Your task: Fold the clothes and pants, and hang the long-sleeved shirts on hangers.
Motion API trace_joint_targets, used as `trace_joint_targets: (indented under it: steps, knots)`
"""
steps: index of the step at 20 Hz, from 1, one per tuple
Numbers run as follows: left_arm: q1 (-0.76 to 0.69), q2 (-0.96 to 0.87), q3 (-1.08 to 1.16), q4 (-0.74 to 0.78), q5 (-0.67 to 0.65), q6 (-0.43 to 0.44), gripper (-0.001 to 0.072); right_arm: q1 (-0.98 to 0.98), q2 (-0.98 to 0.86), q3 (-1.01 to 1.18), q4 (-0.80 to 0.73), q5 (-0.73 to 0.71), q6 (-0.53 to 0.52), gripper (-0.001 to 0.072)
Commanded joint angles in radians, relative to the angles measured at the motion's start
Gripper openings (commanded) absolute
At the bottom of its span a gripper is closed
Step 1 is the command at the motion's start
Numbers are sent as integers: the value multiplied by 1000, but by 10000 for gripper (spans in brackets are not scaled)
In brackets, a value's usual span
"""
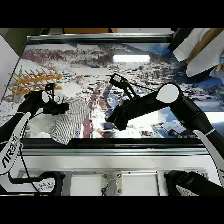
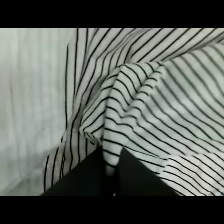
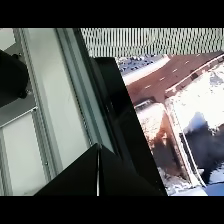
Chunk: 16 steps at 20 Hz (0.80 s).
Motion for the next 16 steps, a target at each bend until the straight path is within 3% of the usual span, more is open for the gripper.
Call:
trace_joint_targets:
  steps: [1,7,13,16]
  knots:
    - [-45,43,45,-20,-2,6,13,-35,15,14,-56,-50,50,17]
    - [-328,306,478,-20,-66,99,13,-309,192,142,-423,-139,432,17]
    - [-732,475,785,-16,68,150,13,-504,420,145,-434,-262,478,16]
    - [-836,473,905,-16,87,150,13,-534,484,145,-443,-298,478,16]
